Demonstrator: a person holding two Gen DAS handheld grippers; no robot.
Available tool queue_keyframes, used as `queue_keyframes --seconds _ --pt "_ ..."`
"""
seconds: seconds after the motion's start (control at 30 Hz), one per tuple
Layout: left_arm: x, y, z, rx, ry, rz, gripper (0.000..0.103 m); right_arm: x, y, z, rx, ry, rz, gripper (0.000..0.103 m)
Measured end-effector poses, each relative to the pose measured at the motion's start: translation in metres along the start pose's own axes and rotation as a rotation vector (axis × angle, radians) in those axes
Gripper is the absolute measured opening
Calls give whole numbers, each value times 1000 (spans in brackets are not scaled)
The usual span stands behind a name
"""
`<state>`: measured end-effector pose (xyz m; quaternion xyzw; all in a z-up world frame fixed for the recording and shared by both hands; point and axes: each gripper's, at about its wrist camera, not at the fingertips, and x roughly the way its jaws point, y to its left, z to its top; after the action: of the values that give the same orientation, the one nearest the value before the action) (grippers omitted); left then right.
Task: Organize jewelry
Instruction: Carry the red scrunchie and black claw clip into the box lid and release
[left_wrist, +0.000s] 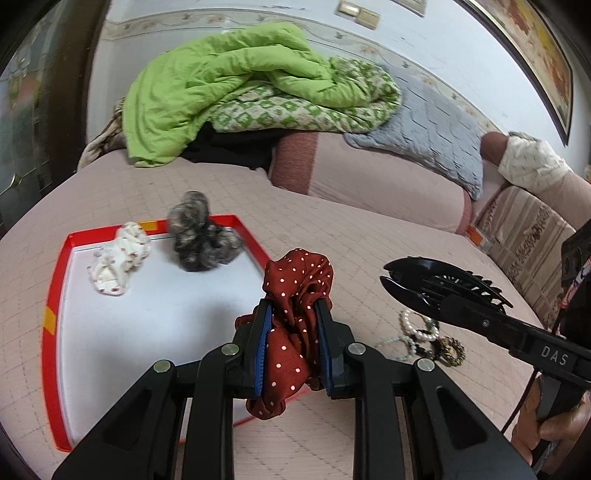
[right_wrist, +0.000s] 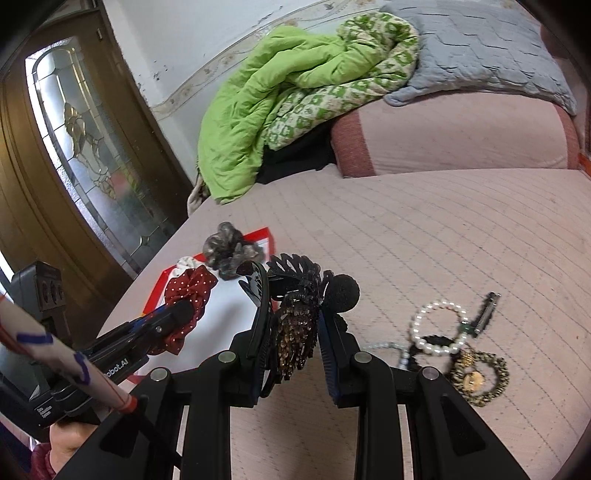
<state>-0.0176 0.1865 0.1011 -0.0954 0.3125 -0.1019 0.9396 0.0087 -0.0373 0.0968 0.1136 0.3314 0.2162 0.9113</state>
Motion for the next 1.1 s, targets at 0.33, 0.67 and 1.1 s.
queue_keyframes --seconds 0.33,0.67,1.1 --pt "-6 60 6 -119 11 95 22 32 42 7 -49 40 47 29" --pt "8 102 4 -198 93 154 22 83 72 13 -59 129 59 29" --pt "45 127 13 -248 189 159 22 138 85 23 -64 213 18 29"
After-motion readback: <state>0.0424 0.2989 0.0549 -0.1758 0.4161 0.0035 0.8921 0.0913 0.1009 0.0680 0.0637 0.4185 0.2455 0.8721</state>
